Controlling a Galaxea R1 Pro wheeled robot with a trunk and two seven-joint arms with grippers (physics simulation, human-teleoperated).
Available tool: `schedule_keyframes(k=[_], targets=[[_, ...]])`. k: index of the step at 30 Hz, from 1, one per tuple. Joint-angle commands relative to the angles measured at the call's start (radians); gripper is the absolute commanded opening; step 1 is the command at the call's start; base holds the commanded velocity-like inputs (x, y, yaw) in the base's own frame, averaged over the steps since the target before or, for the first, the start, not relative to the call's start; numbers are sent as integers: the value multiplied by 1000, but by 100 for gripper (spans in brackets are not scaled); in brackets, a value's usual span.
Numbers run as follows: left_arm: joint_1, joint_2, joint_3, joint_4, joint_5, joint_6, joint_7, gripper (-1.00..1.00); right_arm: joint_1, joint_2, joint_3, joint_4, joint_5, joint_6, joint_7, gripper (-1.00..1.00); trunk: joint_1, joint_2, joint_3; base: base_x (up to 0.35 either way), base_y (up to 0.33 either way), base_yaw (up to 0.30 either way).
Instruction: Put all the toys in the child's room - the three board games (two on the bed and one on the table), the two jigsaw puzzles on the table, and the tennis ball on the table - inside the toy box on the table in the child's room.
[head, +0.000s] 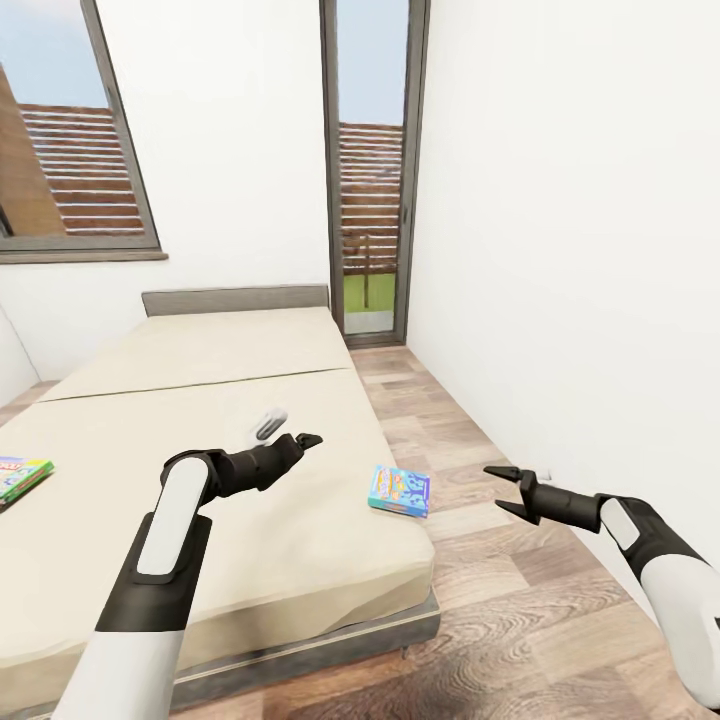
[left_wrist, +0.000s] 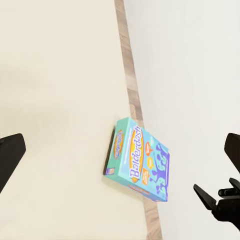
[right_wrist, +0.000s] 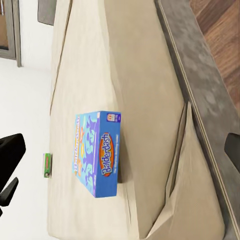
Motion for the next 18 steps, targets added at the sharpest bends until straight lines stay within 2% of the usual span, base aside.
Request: schedule_keyframes(k=[1,5,15,18], targets=[[-1,-1,0,-1,10,1,10,100,-1,2,-13,0,5,3,-3,100,0,0,-1,0,0,24],[-1,-2,0,-3,16,1,10,100,-1,3,-25,-1,6,3,-14,100,0,0,-1,0,0,16],[-1,0,-2,-5,77,1,13,100,-2,7,-40,-1,6,5,-29,100,0,0,-6,0,0,7],[-1,0,-2,-6,83,1,13,100,-2,7,-41,-2,6,5,-29,100,0,0,-9,0,0,3]])
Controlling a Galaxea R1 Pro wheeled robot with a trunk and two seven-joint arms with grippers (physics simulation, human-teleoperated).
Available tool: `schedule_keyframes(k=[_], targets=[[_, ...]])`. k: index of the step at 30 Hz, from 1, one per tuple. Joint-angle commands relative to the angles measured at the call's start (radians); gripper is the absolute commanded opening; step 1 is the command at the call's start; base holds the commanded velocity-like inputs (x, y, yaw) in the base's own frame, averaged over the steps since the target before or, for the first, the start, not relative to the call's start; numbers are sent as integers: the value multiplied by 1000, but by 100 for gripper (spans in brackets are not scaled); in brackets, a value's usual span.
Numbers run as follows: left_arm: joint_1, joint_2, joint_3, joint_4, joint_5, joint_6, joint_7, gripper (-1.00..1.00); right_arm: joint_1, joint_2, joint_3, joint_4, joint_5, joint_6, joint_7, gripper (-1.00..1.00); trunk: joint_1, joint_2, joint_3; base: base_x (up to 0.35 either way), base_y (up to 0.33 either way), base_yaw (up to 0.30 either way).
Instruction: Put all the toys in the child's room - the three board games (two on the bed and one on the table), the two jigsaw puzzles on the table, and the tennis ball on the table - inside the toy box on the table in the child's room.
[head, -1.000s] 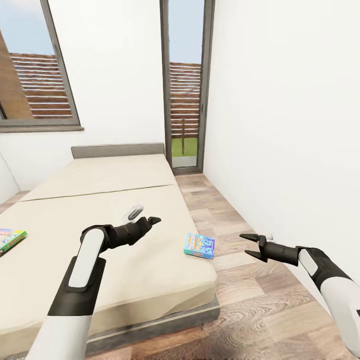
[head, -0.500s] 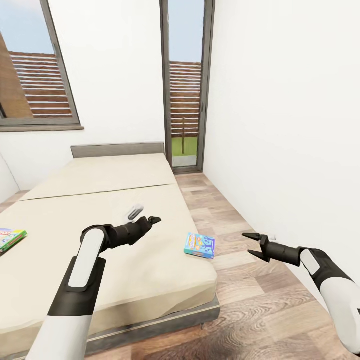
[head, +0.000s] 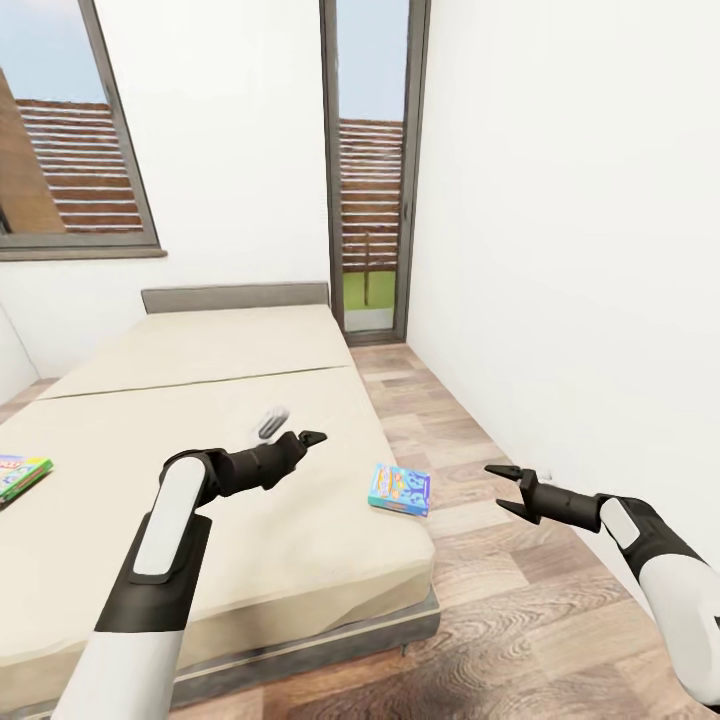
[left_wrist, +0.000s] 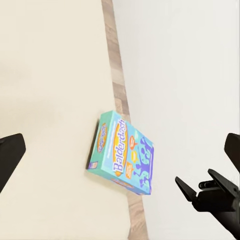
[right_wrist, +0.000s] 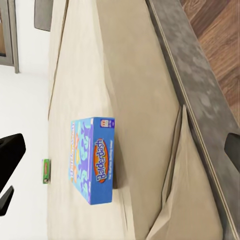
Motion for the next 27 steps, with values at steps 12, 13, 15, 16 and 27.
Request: schedule_keyframes(k=[12,13,15,16,27], targets=[[-1,0,0,-3,30,1,12,100,-3,1,-8,0,5,4,2,100,0,0,-18,0,0,1],[-1,0,0,-3,30,1,12,100,-3,1,-8,0,5,4,2,100,0,0,-19,0,0,0],[-1,-1,0,-3,32,1,12,100,-3,1,-8,-1,5,4,2,100,0,0,-21,0,0,0],[-1,-1,0,-3,32,1,12,100,-3,1,-8,-1,5,4,2,100,0,0,-22,0,0,0],[-2,-2,-1,-4,35,1,10,100,-5,1,-8,-6,4,4,2,100,5,-3,-70,0,0,0]])
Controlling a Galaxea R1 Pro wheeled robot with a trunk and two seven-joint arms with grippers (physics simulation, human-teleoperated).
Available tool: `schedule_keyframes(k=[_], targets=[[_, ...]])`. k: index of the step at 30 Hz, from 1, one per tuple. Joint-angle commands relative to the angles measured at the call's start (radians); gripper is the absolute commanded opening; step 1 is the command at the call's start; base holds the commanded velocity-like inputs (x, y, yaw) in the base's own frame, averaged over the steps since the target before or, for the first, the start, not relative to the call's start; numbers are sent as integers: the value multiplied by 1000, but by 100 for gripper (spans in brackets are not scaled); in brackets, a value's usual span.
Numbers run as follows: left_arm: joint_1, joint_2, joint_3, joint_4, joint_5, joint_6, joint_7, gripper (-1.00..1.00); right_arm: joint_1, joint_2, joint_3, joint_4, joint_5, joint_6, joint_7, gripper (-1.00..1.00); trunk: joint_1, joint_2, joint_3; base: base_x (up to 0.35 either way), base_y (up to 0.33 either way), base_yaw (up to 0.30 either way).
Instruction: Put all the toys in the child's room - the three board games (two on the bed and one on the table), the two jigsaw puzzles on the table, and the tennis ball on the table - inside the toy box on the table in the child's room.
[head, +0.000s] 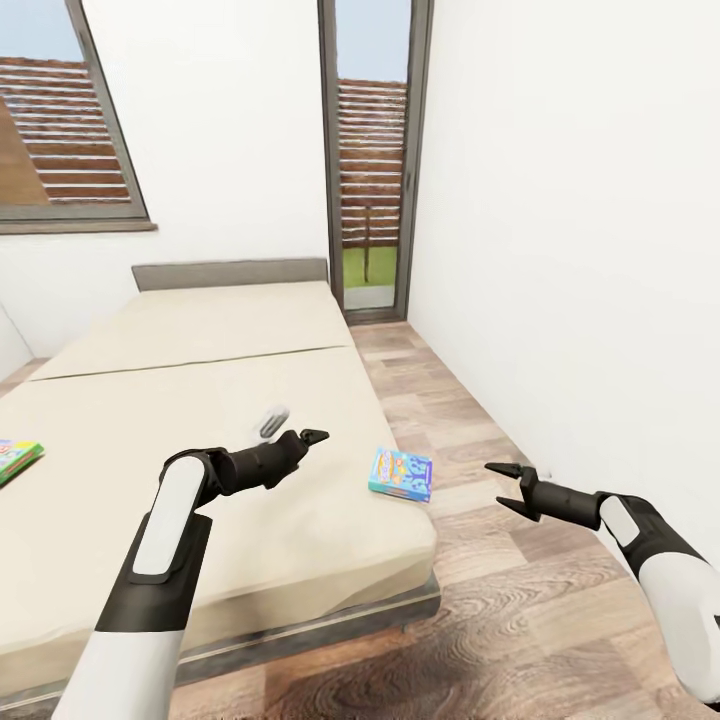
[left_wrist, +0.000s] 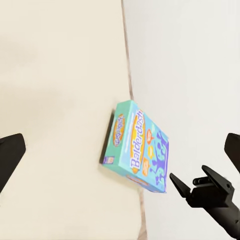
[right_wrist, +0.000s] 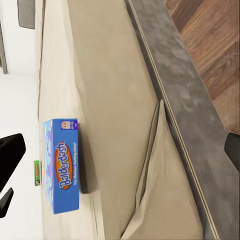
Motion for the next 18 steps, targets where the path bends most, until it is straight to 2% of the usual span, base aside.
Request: schedule_keyframes(k=[1,12,18], targets=[[-1,0,0,-1,10,1,10,100,-1,0,-6,0,5,4,4,100,0,-1,-5,0,0,0],[-1,0,0,0,13,1,10,100,-29,3,-7,-1,5,4,4,100,5,-3,-49,0,0,0],[-1,-1,0,0,13,1,9,100,-35,10,-6,-1,6,4,4,100,5,-3,-49,0,0,0]])
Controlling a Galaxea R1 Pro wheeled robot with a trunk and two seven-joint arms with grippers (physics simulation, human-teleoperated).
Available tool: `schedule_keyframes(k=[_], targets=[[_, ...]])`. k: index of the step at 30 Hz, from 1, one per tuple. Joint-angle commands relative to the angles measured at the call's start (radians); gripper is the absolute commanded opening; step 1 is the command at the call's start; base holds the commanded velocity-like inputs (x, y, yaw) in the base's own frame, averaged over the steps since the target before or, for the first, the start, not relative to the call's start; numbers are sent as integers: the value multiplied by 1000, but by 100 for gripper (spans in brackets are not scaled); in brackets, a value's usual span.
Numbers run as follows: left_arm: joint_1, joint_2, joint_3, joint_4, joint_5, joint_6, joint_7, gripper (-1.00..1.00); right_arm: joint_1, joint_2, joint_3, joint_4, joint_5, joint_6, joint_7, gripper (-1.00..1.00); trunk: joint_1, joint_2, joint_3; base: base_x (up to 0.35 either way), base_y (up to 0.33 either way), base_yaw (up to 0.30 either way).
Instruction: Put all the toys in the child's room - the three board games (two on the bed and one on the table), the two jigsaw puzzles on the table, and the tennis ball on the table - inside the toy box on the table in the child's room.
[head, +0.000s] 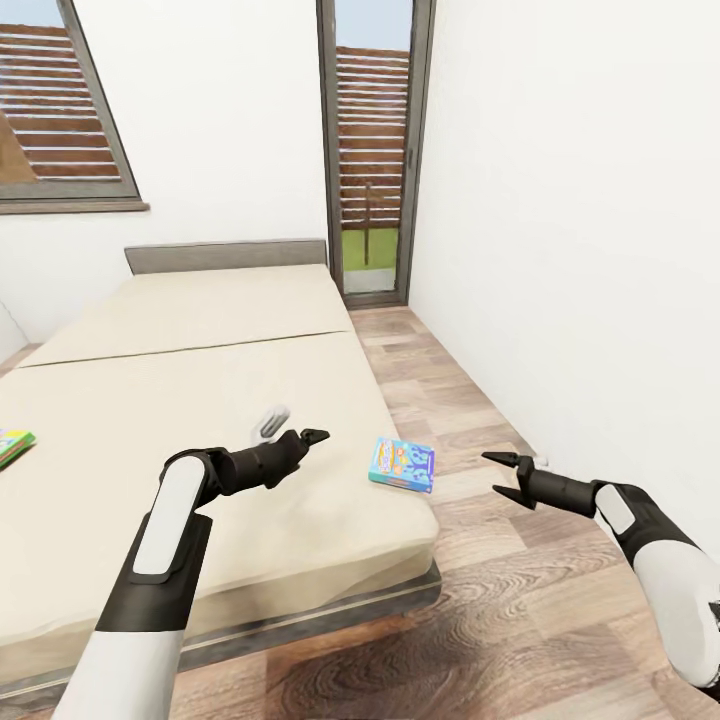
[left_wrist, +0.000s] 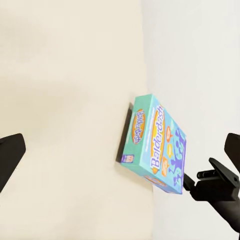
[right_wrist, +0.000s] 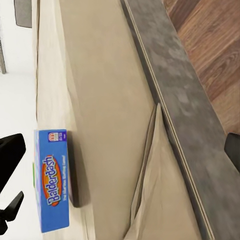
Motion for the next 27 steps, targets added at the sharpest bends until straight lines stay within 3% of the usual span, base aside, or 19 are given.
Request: schedule_keyframes(k=[1,27], targets=[[-1,0,0,-1,10,1,10,100,-1,0,-5,0,5,3,4,100,0,0,-1,0,0,0],[0,-2,-1,-10,11,1,-1,100,-34,6,-6,-2,4,1,13,100,0,0,-1,0,0,0]])
